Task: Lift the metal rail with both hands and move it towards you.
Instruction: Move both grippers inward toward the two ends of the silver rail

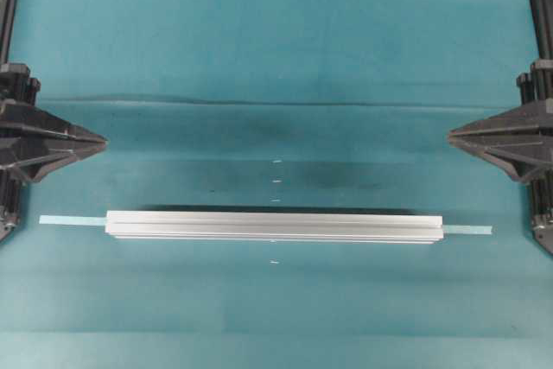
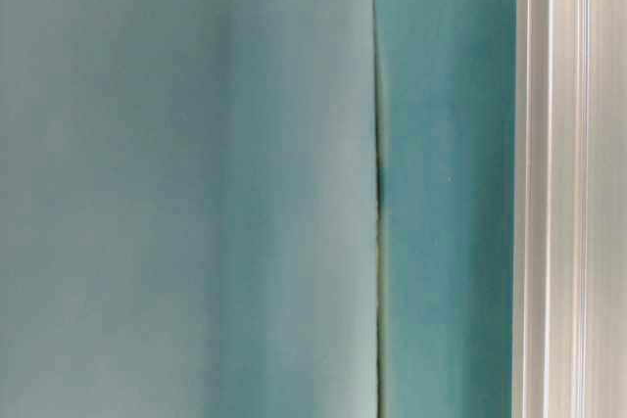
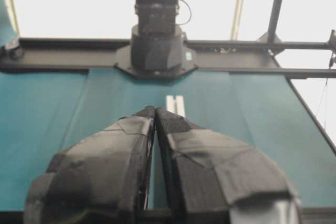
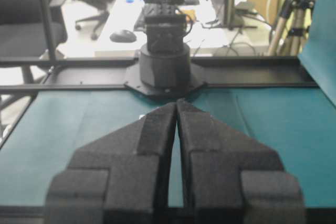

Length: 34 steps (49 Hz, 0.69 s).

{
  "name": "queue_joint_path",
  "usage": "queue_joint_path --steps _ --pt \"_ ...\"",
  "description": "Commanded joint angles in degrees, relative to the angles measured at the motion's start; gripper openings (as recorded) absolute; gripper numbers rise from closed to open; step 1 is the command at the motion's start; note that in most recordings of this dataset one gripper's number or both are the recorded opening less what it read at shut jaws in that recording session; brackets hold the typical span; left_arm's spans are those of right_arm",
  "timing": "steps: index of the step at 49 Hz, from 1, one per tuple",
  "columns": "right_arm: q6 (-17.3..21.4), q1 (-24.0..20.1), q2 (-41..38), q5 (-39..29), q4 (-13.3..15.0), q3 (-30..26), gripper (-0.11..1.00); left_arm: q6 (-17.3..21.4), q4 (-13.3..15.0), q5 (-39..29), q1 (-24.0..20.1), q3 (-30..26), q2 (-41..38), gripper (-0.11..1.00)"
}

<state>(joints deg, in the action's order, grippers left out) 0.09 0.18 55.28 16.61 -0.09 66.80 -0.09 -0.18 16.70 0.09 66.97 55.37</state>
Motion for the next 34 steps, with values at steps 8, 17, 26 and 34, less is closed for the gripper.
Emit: queue_joint_path --steps 8,17,26,34 --pt "1.2 -0.2 -0.6 -0.5 -2.1 -2.3 -0.01 -1.2 -0.6 -2.2 -0.4 -4.0 -0.4 -0.01" --pt "5.0 0.8 -2.5 -12.2 -4.0 -6.1 -0.02 -1.3 -0.6 -14.2 -0.4 -9.1 -2.0 -0.06" --pt "9.2 2.1 -7.4 -31.5 -4.0 -14.2 -0.02 -1.3 -0.7 -32.2 -0.5 -17.7 -6.2 -0.06" --pt "9.3 2.2 -14.0 -47.5 -4.0 -21.3 -0.02 -1.2 -0.7 -44.7 -0.5 -23.2 -10.5 -0.06"
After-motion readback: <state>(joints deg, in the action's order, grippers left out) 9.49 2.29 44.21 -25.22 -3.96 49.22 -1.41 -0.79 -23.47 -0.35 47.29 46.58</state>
